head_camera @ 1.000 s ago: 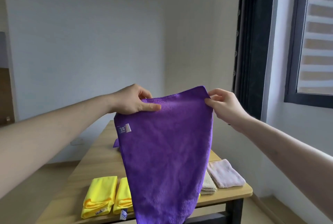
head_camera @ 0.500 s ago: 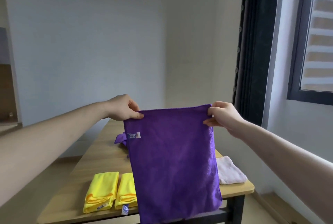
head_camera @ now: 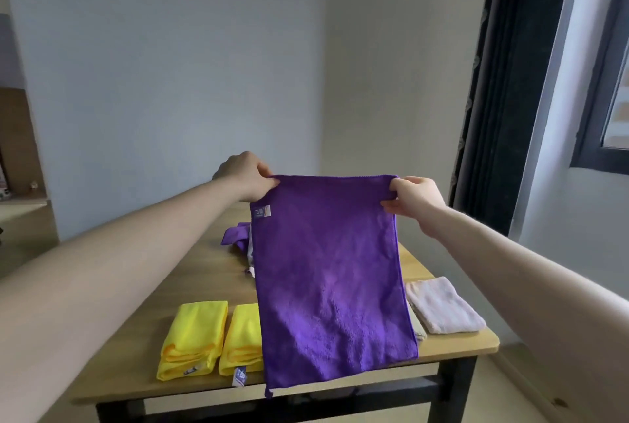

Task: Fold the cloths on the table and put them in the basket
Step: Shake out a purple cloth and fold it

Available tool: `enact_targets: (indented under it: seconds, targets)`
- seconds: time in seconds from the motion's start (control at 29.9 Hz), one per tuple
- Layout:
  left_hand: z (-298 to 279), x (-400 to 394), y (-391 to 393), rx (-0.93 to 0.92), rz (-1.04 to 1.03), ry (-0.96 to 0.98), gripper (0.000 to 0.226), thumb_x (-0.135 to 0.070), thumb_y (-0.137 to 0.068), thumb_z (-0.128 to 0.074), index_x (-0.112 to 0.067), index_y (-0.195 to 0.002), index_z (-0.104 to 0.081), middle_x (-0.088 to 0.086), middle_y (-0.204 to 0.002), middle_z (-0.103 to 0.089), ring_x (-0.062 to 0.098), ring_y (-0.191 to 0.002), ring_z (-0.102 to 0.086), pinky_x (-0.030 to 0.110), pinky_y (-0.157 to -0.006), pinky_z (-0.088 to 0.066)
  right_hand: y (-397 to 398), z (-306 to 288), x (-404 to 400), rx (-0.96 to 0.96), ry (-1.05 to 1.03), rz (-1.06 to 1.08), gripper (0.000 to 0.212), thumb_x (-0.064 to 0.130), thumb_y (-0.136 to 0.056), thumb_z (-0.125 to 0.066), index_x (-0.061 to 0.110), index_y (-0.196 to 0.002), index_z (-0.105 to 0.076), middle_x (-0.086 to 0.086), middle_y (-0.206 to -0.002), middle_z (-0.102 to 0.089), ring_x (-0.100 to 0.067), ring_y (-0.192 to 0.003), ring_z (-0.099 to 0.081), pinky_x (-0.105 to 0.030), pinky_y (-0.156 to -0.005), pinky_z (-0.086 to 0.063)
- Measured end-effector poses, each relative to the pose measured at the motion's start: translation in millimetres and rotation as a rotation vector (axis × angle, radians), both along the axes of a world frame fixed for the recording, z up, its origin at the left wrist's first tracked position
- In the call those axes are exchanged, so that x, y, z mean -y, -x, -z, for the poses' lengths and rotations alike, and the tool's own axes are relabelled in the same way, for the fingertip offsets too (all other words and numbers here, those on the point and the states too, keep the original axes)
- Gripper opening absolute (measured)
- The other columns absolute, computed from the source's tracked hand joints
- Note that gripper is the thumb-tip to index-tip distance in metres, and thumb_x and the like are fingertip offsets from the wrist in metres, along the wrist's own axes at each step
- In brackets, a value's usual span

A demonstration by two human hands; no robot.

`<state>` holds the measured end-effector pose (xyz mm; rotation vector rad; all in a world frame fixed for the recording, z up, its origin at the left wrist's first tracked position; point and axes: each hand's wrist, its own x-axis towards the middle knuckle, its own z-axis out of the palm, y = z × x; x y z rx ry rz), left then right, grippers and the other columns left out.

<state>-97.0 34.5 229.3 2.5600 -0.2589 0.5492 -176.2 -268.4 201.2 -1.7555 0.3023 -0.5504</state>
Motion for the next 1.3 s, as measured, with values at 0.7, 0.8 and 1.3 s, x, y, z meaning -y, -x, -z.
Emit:
enact_targets:
  seconds: [0.7, 0.8, 1.3]
  targets:
    - [59, 8, -20, -0.034, 0.120, 0.033, 0.024, -0.043, -0.090, -0.067, -0.025, -0.074, -0.069, -0.005, -0.080, -0.069, 0.021, -0.086, -0.064, 0.033, -0.077, -0.051, -49, 61, 31, -0.048, 0.054, -0.070, 0.019, 0.010, -0.066, -0.048, 0.012, -0.078, -0.062, -0.018, -0.089, -0.077, -0.034, -0.080, -0.077, -0.051, -0.087, -0.061]
    - [71, 4, -5, -0.031, 0.194, -0.008, 0.025, -0.048, -0.087, -0.070, -0.027, -0.073, -0.070, -0.011, -0.079, -0.071, 0.015, -0.083, -0.066, 0.033, -0.080, -0.054, -40, 79, 39, -0.093, 0.108, -0.096, 0.016, 0.004, -0.069, -0.048, 0.015, -0.070, -0.060, -0.020, -0.089, -0.074, -0.037, -0.084, -0.076, -0.051, -0.087, -0.061]
    - [145, 6, 89, -0.135, 0.402, -0.449, 0.032, -0.060, -0.076, -0.077, -0.029, -0.085, -0.074, -0.014, -0.081, -0.068, 0.006, -0.082, -0.065, 0.025, -0.071, -0.053, 33, 160, 69, -0.283, 0.911, -0.194, 0.033, 0.006, -0.074, -0.051, 0.036, -0.066, -0.064, 0.015, -0.085, -0.074, -0.009, -0.088, -0.067, -0.036, -0.085, -0.057]
